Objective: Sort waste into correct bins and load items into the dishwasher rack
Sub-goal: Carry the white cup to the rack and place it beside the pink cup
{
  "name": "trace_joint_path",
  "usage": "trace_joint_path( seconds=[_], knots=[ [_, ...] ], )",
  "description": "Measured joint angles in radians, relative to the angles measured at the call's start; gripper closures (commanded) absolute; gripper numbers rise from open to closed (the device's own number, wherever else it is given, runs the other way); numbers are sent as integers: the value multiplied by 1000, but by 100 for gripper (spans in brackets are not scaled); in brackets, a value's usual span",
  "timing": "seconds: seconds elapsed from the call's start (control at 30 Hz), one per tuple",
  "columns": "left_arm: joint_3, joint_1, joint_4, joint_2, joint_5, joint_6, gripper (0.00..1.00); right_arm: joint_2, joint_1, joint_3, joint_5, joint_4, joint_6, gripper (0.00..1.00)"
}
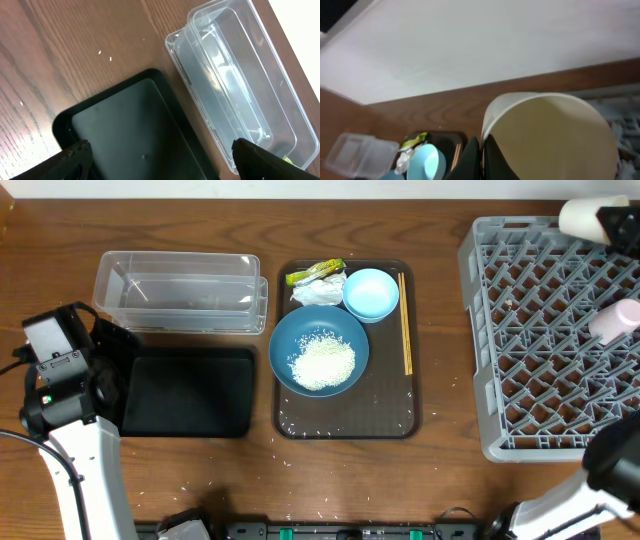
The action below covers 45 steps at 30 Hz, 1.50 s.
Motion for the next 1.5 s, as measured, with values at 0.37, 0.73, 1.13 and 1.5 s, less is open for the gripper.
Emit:
trace_joint_path(
  seconds=[0.37, 0.73, 1.13, 1.5],
  knots=[
    [0, 0, 0, 0, 0, 0, 8, 395, -30, -7, -326, 706, 415, 99],
    [0, 0, 0, 0, 0, 0, 9, 455, -56, -7, -374, 667, 610, 98],
    [0, 0, 0, 0, 0, 0, 8, 455, -109, -7, -372, 534, 556, 98],
    [0, 0, 0, 0, 0, 0, 8, 447, -156, -3, -327, 389, 551, 84]
  ],
)
